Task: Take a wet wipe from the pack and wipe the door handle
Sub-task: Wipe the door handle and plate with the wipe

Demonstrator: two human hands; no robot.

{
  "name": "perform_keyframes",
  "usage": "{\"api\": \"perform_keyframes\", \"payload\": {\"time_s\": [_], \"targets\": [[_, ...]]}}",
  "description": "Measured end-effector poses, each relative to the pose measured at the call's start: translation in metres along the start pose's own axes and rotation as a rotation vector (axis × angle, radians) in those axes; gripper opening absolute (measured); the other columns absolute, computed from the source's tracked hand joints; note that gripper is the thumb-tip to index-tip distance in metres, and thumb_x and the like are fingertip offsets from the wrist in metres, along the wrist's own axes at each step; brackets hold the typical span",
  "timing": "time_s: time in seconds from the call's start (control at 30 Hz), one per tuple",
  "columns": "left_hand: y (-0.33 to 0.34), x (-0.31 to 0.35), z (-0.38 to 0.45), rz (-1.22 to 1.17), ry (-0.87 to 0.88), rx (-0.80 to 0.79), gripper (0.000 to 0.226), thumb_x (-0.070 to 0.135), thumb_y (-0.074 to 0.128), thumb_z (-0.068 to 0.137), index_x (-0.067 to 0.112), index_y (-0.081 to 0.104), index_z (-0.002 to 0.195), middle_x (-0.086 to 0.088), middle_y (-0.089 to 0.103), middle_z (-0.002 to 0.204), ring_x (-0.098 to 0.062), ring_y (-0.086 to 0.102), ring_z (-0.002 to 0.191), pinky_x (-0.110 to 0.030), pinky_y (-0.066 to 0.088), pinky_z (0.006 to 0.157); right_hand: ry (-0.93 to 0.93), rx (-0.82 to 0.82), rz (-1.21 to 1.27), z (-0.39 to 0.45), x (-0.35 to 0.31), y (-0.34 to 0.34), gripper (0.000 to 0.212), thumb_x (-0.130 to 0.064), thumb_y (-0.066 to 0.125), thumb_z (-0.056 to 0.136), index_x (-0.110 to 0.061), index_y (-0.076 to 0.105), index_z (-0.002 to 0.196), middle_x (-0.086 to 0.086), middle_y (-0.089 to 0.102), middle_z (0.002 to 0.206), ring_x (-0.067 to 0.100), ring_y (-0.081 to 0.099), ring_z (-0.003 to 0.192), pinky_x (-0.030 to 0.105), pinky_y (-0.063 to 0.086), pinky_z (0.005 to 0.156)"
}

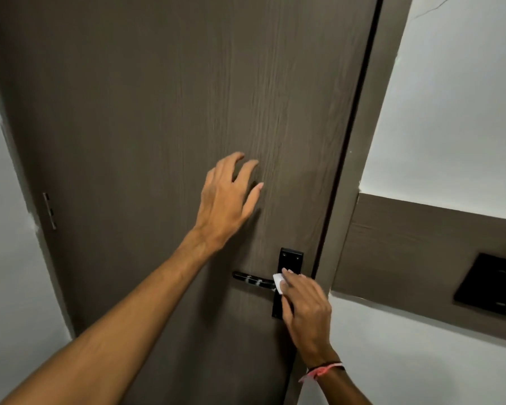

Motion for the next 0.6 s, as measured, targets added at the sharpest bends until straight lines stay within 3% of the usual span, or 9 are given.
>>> {"api": "perform_keyframes", "payload": {"time_s": [0.13,0.23,0.33,0.47,0.53,0.6], "targets": [[0.008,-0.007,0.024,0.117,0.134,0.104,0.052,0.036,0.053,0.105,0.007,0.052,0.148,-0.028,0.049,0.154,-0.040,0.051,0.142,-0.053,0.047,0.115,-0.132,-0.103,-0.091,-0.018,0.008,0.028,0.047,-0.008,0.091,0.066,-0.001,0.078,0.110,0.016,0.076,0.118,0.030,0.073,0.110,0.046,0.059,0.093],[0.028,-0.015,0.036,0.234,0.233,0.093,0.059,0.043,0.043,0.109,0.012,0.038,0.159,-0.028,0.035,0.165,-0.039,0.038,0.153,-0.053,0.041,0.123,-0.265,-0.110,-0.153,-0.028,0.012,0.030,0.036,-0.019,0.069,0.085,-0.003,0.075,0.117,0.015,0.072,0.126,0.029,0.069,0.118,0.046,0.058,0.098],[0.058,-0.026,0.039,0.280,0.253,0.033,0.066,0.053,0.028,0.111,0.018,0.015,0.165,-0.023,0.015,0.173,-0.035,0.015,0.162,-0.053,0.027,0.132,-0.393,-0.173,-0.216,-0.039,0.018,0.034,0.040,-0.021,0.060,0.091,-0.005,0.070,0.127,0.014,0.064,0.137,0.027,0.060,0.129,0.041,0.040,0.115],[0.075,-0.034,0.039,0.302,0.235,0.118,0.068,0.055,0.023,0.111,0.018,0.009,0.166,-0.024,0.016,0.172,-0.037,0.014,0.162,-0.054,0.022,0.133,-0.511,-0.292,-0.325,-0.047,0.031,0.045,0.049,-0.021,0.050,0.095,-0.008,0.053,0.142,0.012,0.048,0.151,0.029,0.047,0.140,0.041,0.016,0.126],[0.078,-0.035,0.042,0.289,0.239,0.162,0.068,0.055,0.025,0.111,0.019,0.009,0.166,-0.024,0.019,0.172,-0.037,0.017,0.161,-0.054,0.020,0.133,-0.551,-0.337,-0.367,-0.047,0.034,0.049,0.056,-0.021,0.056,0.093,-0.009,0.048,0.147,0.011,0.042,0.155,0.029,0.040,0.145,0.040,0.022,0.127],[0.077,-0.037,0.041,0.295,0.240,0.188,0.069,0.055,0.027,0.110,0.019,0.006,0.166,-0.024,0.020,0.171,-0.037,0.017,0.161,-0.054,0.019,0.133,-0.559,-0.394,-0.385,-0.049,0.033,0.054,0.074,-0.023,0.075,0.081,-0.010,0.047,0.148,0.010,0.040,0.157,0.027,0.039,0.145,0.043,0.030,0.119]]}}
Point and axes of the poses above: each hand's wrist, its own z-axis towards the middle knuckle, its own y-axis out of the palm, x = y × z, the point moved 9 cm from there along z, towards the middle knuckle
